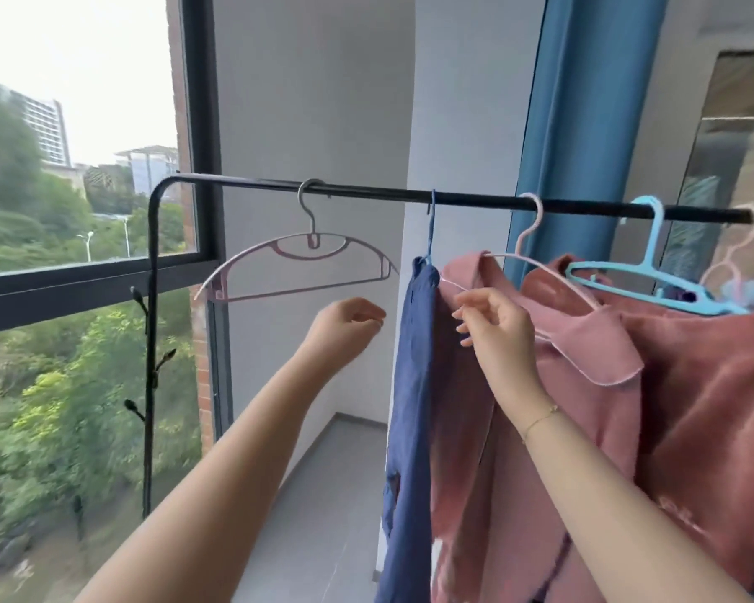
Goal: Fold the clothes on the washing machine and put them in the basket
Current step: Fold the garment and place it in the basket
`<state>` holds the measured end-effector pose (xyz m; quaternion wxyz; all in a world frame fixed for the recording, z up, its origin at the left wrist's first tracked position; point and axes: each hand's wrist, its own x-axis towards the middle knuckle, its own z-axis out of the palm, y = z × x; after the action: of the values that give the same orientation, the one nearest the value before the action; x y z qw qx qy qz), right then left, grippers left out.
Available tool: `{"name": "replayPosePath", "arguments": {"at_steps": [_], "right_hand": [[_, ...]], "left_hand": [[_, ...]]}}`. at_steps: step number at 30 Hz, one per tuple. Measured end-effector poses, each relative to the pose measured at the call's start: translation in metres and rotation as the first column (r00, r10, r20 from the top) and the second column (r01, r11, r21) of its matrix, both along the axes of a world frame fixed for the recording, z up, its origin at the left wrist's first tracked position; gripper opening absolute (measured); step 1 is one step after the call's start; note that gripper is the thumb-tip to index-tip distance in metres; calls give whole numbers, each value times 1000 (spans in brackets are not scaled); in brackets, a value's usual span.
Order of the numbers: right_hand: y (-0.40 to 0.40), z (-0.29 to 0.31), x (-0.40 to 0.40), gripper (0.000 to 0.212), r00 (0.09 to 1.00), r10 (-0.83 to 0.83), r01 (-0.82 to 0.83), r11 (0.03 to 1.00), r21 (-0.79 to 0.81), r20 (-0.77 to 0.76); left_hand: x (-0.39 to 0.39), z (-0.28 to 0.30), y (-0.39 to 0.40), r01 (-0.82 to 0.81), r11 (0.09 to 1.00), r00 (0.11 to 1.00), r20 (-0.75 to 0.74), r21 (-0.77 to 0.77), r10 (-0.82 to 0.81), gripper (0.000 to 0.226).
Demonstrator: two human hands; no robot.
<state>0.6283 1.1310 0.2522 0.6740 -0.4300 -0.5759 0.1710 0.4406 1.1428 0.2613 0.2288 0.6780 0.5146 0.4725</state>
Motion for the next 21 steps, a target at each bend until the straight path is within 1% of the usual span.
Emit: {"name": "replayPosePath", "arguments": {"at_steps": [4,6,9,11,13,15,19,21], "right_hand": [[52,20,23,19,996,37,-30,996,-86,86],[80,29,33,19,995,49,-38,992,-121,85],[104,37,43,19,996,68,-57,979,-193,50],[117,38,45,19,994,109,-105,962,-253,2],[127,40,44,19,987,150,-161,945,-286,-60],[135,43,38,19,983,166,-183,936,-301,-82],[149,52,17,29,968,232,-252,917,-309,-99],[156,57,3,29,970,230,-245,914,-323,-84]], "left_hand": [[34,20,41,-18,999,1000,25,38,17,18],[50,27,60,-15,999,999,29,43,14,16],[61,28,76,9,999,999,39,32,-10,23],[63,26,83,38,999,998,50,16,-39,27],[64,27,88,58,998,997,41,-2,-58,23],[64,28,89,42,999,998,37,-1,-41,20],[54,25,94,-34,994,996,-79,103,42,8],[48,26,97,-71,986,989,-121,151,90,5]]}}
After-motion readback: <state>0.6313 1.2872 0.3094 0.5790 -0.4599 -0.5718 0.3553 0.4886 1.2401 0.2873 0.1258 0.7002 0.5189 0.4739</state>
